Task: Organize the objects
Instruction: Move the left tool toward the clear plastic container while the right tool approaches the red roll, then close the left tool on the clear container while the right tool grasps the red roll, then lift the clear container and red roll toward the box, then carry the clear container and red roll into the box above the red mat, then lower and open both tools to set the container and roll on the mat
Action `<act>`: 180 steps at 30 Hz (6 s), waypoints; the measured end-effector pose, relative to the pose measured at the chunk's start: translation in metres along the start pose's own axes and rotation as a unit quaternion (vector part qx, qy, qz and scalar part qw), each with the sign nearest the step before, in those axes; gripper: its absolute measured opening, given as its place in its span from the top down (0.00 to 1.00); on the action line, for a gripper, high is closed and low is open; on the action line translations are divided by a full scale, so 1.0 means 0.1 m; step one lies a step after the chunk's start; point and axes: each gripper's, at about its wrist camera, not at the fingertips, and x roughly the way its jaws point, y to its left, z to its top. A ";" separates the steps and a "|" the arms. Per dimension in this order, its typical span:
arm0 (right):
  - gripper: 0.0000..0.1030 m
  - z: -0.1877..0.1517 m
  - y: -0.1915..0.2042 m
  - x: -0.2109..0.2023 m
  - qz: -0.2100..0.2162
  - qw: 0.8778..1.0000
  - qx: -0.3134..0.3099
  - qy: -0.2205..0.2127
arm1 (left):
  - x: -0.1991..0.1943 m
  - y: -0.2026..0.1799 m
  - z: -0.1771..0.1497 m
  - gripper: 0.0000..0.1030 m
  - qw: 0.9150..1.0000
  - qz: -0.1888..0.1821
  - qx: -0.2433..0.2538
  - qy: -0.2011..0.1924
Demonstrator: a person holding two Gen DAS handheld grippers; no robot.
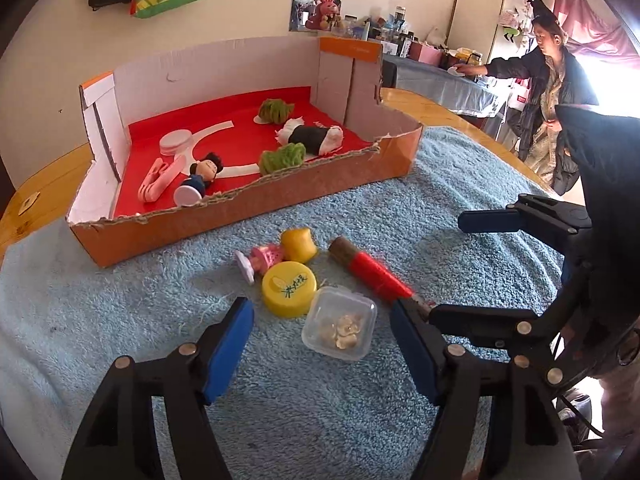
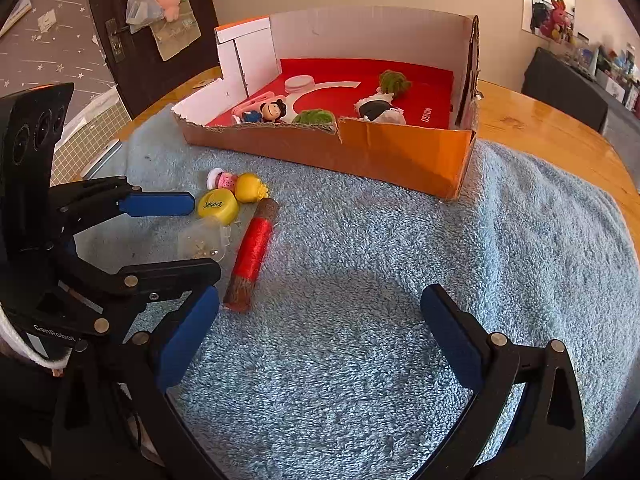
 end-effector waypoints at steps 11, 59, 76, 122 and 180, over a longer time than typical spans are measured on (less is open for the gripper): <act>0.00 -0.07 0.05 -0.02 -0.003 1.000 0.005 0.003 | 0.03 -0.02 -0.02 0.39 1.000 -0.020 0.015 0.004; 0.79 0.09 0.43 0.20 0.000 0.996 -0.091 -0.012 | -0.05 0.00 -0.12 0.63 0.999 -0.041 0.021 -0.007; 0.87 0.19 0.37 -0.40 0.028 0.995 -0.016 -0.097 | -0.77 0.03 -0.01 0.65 0.996 -0.039 0.002 -0.083; 0.87 1.11 0.01 -0.08 0.040 0.997 0.010 -0.064 | -0.55 0.47 0.89 0.65 0.996 -0.036 -0.002 -0.077; 0.86 1.79 -0.65 1.13 0.008 0.990 0.013 0.137 | 0.83 0.97 1.34 0.60 0.995 -0.002 -0.009 0.096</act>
